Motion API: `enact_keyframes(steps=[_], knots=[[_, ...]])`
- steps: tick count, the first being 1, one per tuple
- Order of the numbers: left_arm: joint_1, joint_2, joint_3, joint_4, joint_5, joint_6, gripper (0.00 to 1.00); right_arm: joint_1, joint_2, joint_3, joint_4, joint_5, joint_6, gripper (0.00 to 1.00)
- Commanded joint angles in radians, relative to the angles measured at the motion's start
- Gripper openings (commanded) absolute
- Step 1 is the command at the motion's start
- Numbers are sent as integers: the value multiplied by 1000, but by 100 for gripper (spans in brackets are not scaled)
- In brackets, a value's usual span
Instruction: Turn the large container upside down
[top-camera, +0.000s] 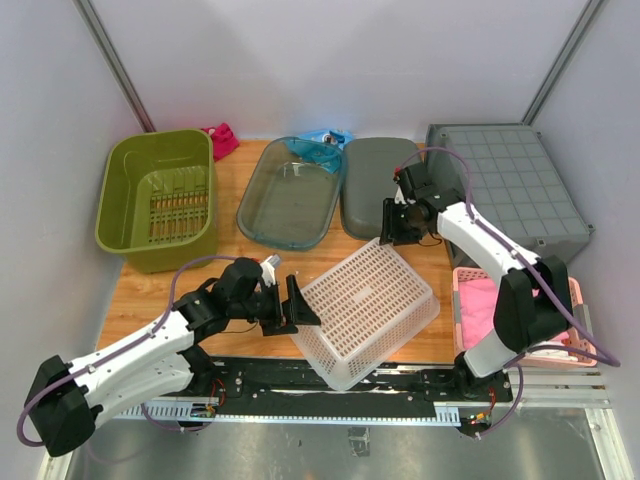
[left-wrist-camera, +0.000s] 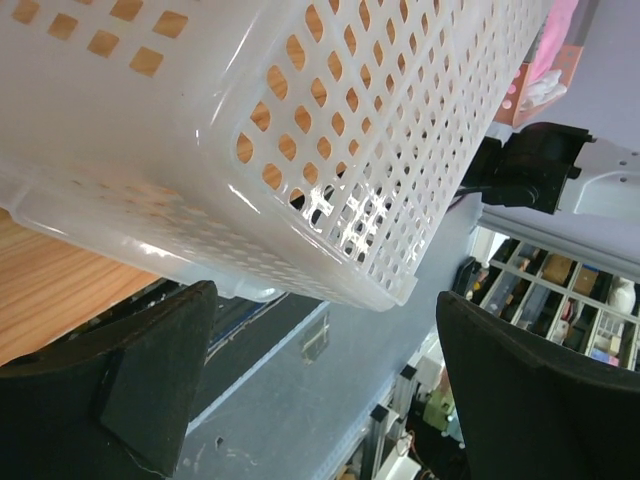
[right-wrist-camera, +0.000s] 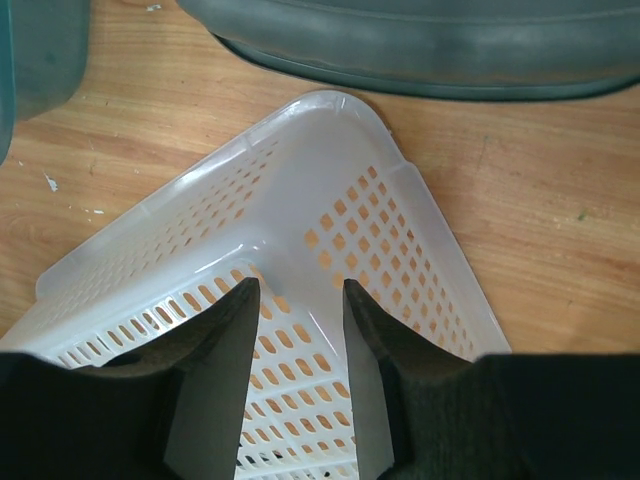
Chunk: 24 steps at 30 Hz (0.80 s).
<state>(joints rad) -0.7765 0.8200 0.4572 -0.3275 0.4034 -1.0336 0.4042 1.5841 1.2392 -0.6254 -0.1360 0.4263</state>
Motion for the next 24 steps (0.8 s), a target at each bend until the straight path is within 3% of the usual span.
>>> enact_keyframes(steps=[1, 15, 24], knots=[[-6, 21, -15, 142, 27, -22, 95, -1, -55, -51, -1, 53, 65, 40], [-3, 82, -53, 272, 22, -44, 96, -1, -210, -250, -13, 18, 59, 34], [46, 132, -54, 317, 18, -34, 97, -1, -337, -372, -12, -42, 159, 36]])
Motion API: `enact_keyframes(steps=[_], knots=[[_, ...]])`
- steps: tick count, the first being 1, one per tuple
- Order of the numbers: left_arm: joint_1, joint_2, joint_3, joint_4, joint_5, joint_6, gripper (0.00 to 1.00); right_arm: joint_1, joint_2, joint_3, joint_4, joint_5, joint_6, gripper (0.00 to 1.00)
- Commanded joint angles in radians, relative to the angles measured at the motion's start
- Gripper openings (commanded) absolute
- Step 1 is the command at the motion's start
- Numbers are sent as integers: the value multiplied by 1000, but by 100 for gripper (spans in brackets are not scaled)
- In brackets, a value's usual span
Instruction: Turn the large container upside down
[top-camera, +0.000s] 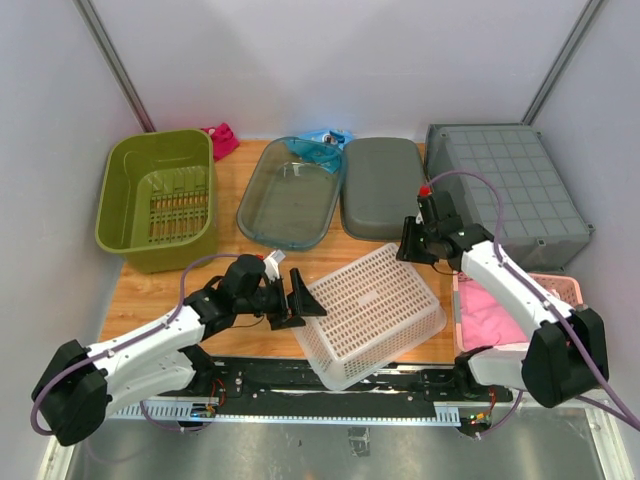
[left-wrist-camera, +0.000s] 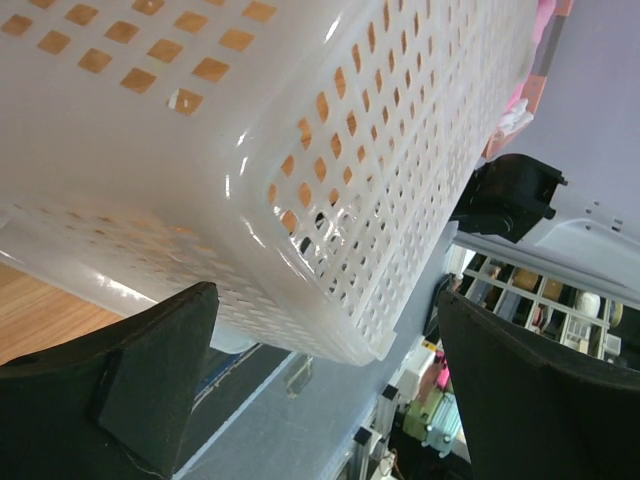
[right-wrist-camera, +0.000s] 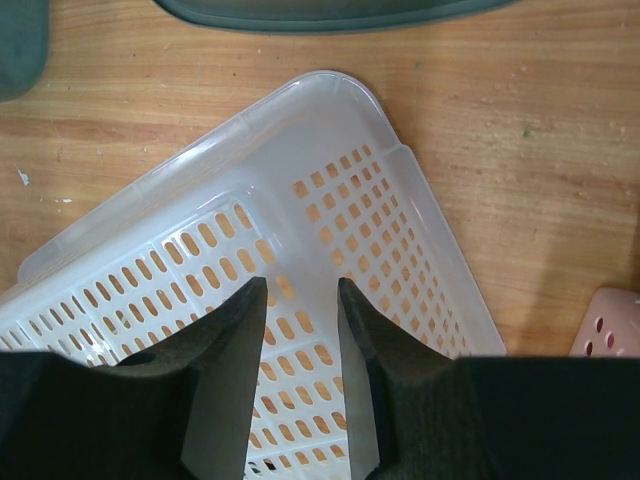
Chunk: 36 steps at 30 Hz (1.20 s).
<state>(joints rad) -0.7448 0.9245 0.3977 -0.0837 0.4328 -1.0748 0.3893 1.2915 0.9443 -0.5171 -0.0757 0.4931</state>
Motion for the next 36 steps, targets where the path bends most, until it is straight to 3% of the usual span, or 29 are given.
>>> enact_keyframes(steps=[1, 8, 19, 30, 36], knots=[[15, 35, 12, 74, -22, 11, 97, 14, -65, -94, -122, -102, 108, 36], [25, 123, 77, 108, -64, 17, 98, 15, -164, -149, -138, -92, 153, 39], [52, 319, 209, 122, -19, 91, 98, 15, -226, -164, -216, -55, 105, 41], [80, 566, 410, 84, 35, 239, 98, 14, -220, -130, -253, -43, 49, 57], [81, 602, 522, -8, -15, 313, 98, 15, -217, -34, -305, 30, 14, 63]])
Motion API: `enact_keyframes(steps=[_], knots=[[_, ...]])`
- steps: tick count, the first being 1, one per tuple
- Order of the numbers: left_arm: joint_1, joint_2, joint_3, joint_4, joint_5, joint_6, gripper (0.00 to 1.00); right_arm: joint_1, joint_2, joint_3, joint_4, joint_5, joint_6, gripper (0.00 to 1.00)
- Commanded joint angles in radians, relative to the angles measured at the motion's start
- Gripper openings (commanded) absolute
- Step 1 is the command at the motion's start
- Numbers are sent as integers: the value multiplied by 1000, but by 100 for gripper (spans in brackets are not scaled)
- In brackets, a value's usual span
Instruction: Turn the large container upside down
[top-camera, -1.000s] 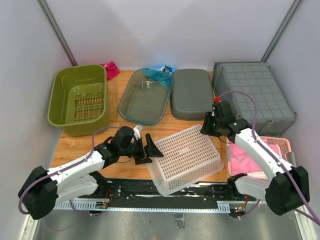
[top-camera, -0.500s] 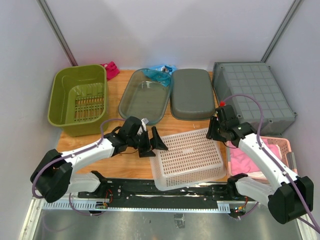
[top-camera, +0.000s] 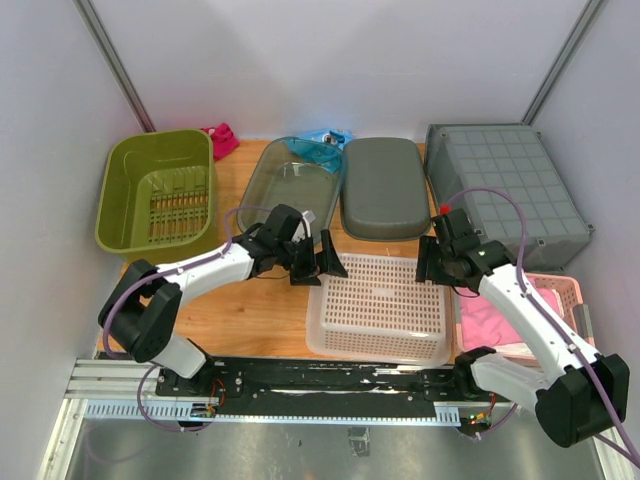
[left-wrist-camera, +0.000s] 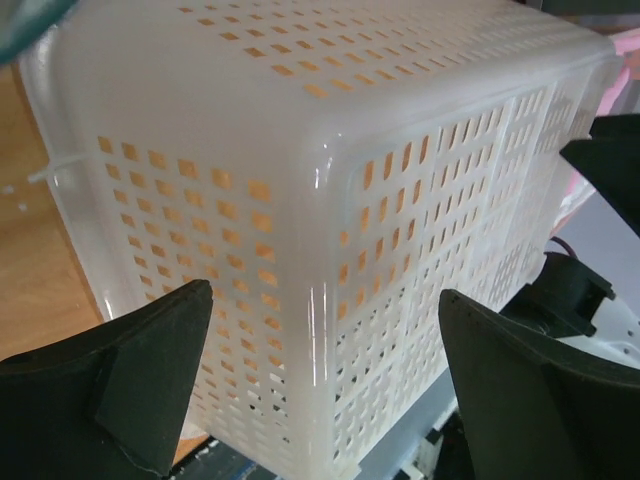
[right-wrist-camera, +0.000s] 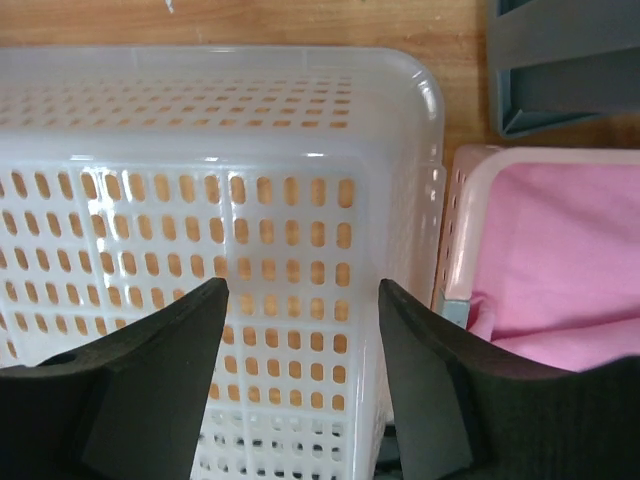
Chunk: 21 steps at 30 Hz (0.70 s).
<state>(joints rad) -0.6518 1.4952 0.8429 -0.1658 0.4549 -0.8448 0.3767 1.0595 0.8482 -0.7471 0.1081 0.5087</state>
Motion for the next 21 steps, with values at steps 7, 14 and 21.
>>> enact_keyframes(steps=[7, 14, 21], knots=[[-11, -22, 254, -224, -255, 247, 98, 27, 11, 191, -115, -51, -54, 72], [-11, -60, 428, -423, -471, 384, 99, 27, -16, 227, -50, 42, -63, 74], [-9, 30, 528, -351, -700, 522, 99, 27, -76, 238, -26, 122, -62, 73]])
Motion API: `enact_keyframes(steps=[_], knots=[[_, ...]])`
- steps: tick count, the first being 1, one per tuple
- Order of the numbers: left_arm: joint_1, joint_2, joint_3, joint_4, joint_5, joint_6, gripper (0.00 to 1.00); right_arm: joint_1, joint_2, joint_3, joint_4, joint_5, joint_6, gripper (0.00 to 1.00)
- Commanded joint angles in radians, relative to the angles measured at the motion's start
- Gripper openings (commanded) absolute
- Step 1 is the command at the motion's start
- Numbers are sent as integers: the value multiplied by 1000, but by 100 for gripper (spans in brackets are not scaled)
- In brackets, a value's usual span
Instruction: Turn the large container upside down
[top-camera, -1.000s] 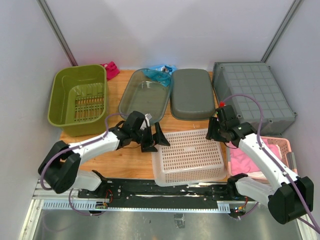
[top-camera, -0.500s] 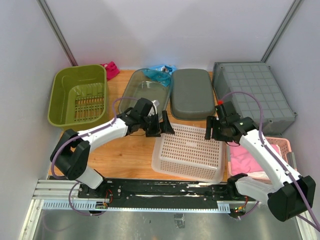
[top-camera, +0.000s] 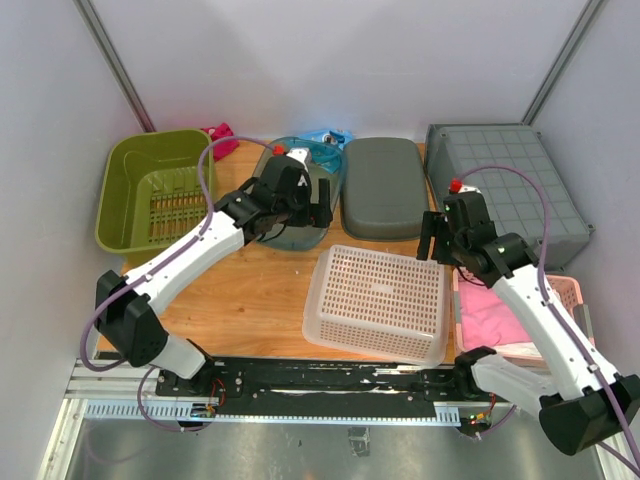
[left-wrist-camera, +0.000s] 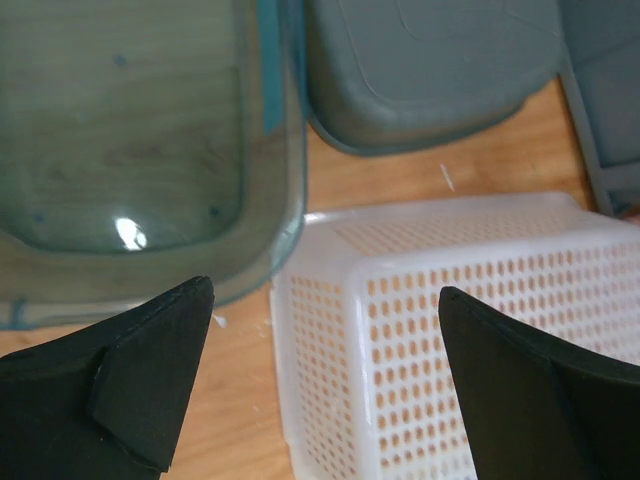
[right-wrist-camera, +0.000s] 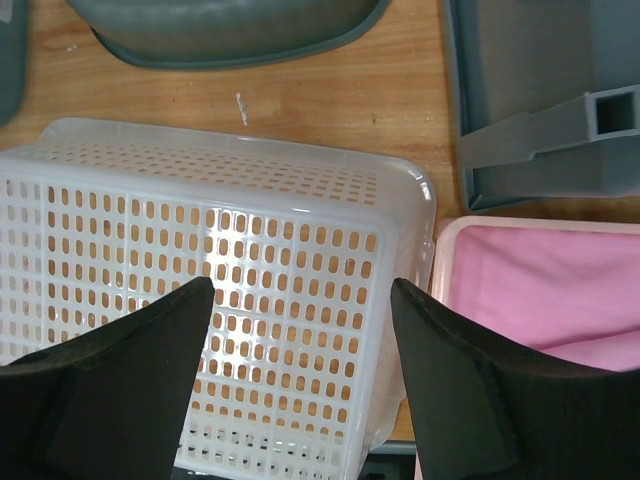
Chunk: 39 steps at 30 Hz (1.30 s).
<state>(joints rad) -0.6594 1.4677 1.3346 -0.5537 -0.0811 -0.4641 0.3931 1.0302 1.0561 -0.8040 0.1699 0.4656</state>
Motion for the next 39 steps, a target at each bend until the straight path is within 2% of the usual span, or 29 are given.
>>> enact_keyframes(steps=[1, 3, 5, 10, 15, 17, 22, 27, 30, 35, 39], knots=[[-2, 60, 4, 118, -154, 183, 99, 10, -58, 26, 34, 71, -42, 73], [-2, 56, -90, 327, -129, 233, 99, 10, -75, 24, 21, 147, -83, 74], [-2, 80, -92, 391, -110, 250, 99, 10, -91, 30, 3, 191, -120, 76], [0, 341, 170, 153, -190, 240, 99, 10, -123, 11, -11, 176, -128, 78], [0, 448, 190, 192, -161, 202, 98, 10, -128, -13, -14, 142, -97, 78], [0, 488, 202, 190, -165, 193, 93, 10, -133, -17, -13, 138, -93, 78], [0, 522, 208, 188, -195, 175, 74, 10, -127, -9, -7, 123, -100, 76], [0, 501, 201, 191, -177, 187, 28, 10, -124, 5, 14, 124, -103, 75], [0, 482, 251, 131, -164, 195, 2, 10, -112, 23, 13, 122, -96, 73], [5, 425, 416, -61, -151, 195, 0, 10, -158, 28, 61, 102, -85, 72], [45, 356, 524, -121, 13, 141, 0, 11, -138, 48, 59, 104, -90, 71]])
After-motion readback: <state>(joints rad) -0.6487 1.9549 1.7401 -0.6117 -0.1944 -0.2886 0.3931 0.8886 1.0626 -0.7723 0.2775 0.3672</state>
